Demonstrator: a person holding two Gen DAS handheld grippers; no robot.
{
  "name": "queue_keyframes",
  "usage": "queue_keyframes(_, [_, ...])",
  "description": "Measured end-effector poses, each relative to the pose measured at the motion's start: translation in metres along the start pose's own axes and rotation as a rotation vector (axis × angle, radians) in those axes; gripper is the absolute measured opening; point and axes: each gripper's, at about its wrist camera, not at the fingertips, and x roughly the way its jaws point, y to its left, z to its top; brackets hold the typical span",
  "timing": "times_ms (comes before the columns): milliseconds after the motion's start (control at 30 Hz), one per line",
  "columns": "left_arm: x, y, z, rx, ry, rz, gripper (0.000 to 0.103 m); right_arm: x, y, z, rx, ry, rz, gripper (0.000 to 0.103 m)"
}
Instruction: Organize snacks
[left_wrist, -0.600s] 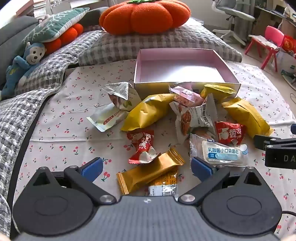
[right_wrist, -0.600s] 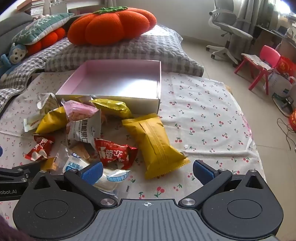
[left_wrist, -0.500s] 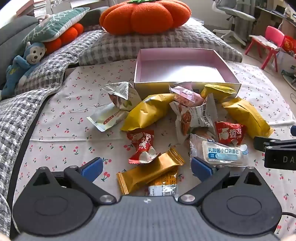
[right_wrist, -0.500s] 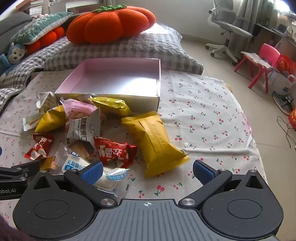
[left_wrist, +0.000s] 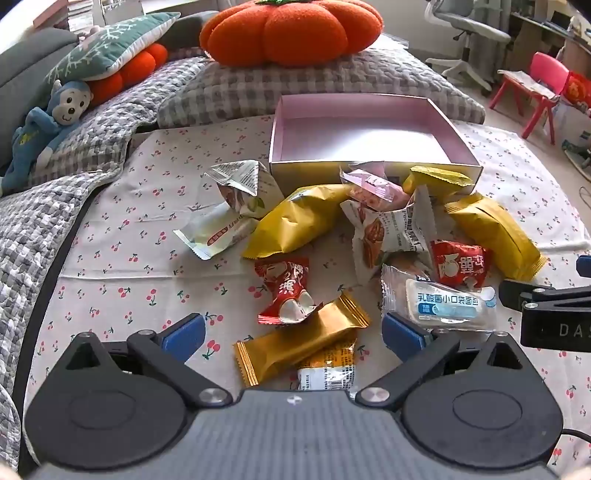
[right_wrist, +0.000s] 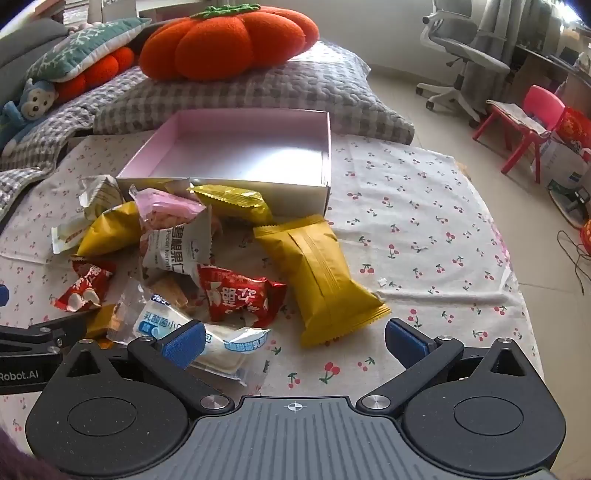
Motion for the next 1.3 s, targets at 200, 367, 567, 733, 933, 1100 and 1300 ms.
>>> queue_keyframes(200, [0.0, 0.003, -0.001, -0.007, -0.002, 0.005, 0.102, -0.002, 0.0, -0.001, 0.007, -0.004, 0.007, 0.103])
queue_keyframes(367, [-0.001, 0.004, -0.001, -0.008, -0.007, 0.002, 0.102, -0.004, -0.001, 0.0, 0.01, -0.012, 0.006, 0.103])
queue_keyframes(567, [-0.004, 0.004, 0.0, -0.012, -0.016, -0.003, 0.102, -0.006, -0.002, 0.0, 0.017, -0.02, 0.006, 0.103])
queue_keyframes(733, [-0.004, 0.005, 0.0, -0.015, -0.017, -0.002, 0.103, -0.009, -0.001, 0.001, 0.018, -0.025, 0.012, 0.103])
queue_keyframes(933, [-0.005, 0.006, 0.0, -0.017, -0.02, -0.005, 0.103, -0.01, -0.001, 0.001, 0.02, -0.025, 0.018, 0.103])
queue_keyframes(1100, [-0.006, 0.006, 0.0, -0.017, -0.022, -0.005, 0.102, -0.01, 0.0, 0.001, 0.02, -0.025, 0.02, 0.103])
queue_keyframes(1300, [-0.006, 0.006, 0.0, -0.016, -0.021, -0.004, 0.102, -0.011, 0.0, 0.001, 0.02, -0.027, 0.022, 0.103])
